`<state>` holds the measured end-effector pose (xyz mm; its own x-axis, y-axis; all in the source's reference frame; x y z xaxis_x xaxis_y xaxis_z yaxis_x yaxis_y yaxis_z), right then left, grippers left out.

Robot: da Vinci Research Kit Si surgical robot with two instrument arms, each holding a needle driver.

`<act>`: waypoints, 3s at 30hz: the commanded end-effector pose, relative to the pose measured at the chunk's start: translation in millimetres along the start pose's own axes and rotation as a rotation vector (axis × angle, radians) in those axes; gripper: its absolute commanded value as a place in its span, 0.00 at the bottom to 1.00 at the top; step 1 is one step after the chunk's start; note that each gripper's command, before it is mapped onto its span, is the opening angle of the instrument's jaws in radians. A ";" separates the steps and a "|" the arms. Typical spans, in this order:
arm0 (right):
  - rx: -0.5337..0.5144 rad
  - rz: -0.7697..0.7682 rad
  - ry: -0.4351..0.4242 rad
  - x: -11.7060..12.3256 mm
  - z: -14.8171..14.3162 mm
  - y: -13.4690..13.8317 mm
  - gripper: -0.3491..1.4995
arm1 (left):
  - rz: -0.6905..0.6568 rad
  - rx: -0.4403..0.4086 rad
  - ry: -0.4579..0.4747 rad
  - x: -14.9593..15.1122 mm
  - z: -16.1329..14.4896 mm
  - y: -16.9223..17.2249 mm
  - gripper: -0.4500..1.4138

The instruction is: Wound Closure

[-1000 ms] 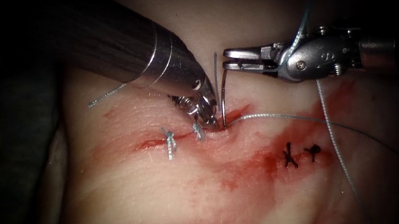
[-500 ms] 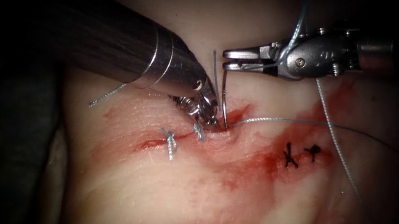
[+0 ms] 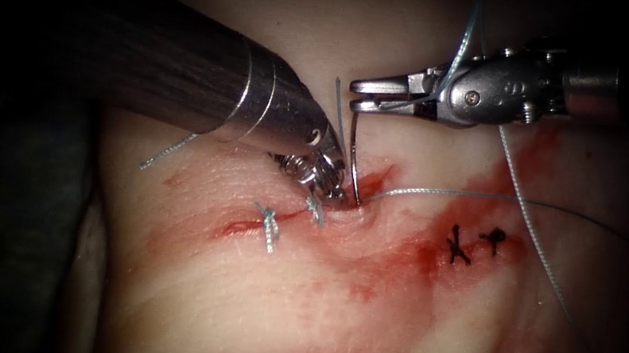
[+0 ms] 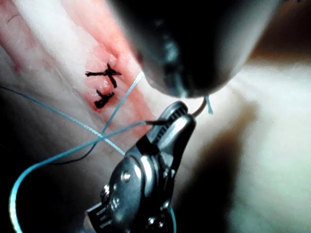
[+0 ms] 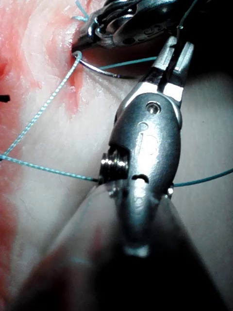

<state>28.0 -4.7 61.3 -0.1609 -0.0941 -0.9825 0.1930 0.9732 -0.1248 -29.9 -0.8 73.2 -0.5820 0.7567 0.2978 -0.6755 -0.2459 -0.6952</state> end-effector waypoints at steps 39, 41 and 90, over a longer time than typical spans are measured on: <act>0.005 0.232 -0.025 -1.0 1.0 -0.8 0.00 | 0.005 0.000 -0.004 0.5 0.6 0.1 0.00; 0.008 0.272 -0.030 -1.1 1.0 -1.0 0.00 | 0.006 0.000 -0.002 0.5 0.6 0.1 0.00; -0.094 1.077 -0.073 -3.5 -1.9 -4.7 0.00 | 1.172 0.146 0.171 -5.0 -7.5 6.9 0.34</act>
<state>24.9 -8.8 65.5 0.1111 0.8148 -0.5691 0.1223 0.5570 0.8214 -28.1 -1.8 61.7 -0.8176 0.0937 -0.5681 0.1734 -0.9008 -0.3982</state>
